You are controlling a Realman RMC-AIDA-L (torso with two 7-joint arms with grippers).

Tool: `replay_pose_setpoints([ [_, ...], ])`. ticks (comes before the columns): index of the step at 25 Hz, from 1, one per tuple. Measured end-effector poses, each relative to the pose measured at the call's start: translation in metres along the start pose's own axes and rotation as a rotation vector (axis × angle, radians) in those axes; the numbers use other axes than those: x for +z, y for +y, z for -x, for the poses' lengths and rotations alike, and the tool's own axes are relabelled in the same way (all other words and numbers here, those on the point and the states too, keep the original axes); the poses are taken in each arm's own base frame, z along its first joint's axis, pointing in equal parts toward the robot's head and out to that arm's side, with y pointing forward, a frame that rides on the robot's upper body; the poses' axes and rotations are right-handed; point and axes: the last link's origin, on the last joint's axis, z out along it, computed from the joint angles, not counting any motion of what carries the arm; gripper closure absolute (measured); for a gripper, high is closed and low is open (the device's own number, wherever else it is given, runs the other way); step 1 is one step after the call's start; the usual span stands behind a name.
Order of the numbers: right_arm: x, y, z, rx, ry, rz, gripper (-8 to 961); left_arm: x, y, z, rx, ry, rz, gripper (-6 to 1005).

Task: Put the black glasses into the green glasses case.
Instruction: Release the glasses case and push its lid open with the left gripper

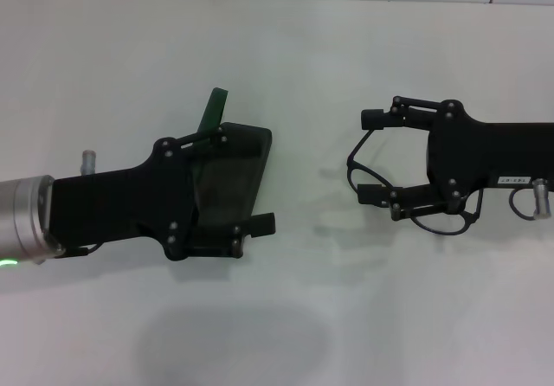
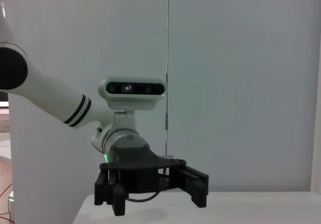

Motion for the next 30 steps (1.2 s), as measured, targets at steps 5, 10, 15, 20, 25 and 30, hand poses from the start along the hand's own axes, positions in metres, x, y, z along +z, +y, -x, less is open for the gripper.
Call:
replay_pose_setpoints([
  [5, 0.001, 0.000, -0.001, 0.004, -0.004, -0.010, 78, 0.001, 0.000, 0.000, -0.001, 0.001, -0.001, 124],
  [10, 0.002, 0.001, -0.003, 0.008, -0.005, -0.019, 78, 0.001, 0.000, 0.001, -0.001, 0.002, -0.001, 124],
  [15, 0.002, 0.001, -0.004, 0.004, -0.006, -0.021, 78, 0.002, 0.000, -0.001, 0.020, 0.020, -0.013, 125],
  [20, 0.000, 0.001, -0.005, 0.006, -0.004, -0.037, 79, -0.011, -0.017, -0.015, -0.001, 0.105, -0.146, 125],
  [25, -0.019, -0.007, -0.006, 0.026, -0.057, -0.175, 79, -0.029, -0.052, -0.031, -0.195, 0.094, -0.308, 125],
  [30, -0.049, -0.017, -0.004, 0.051, -0.159, -0.375, 79, -0.032, -0.080, -0.037, -0.403, -0.099, -0.413, 124],
])
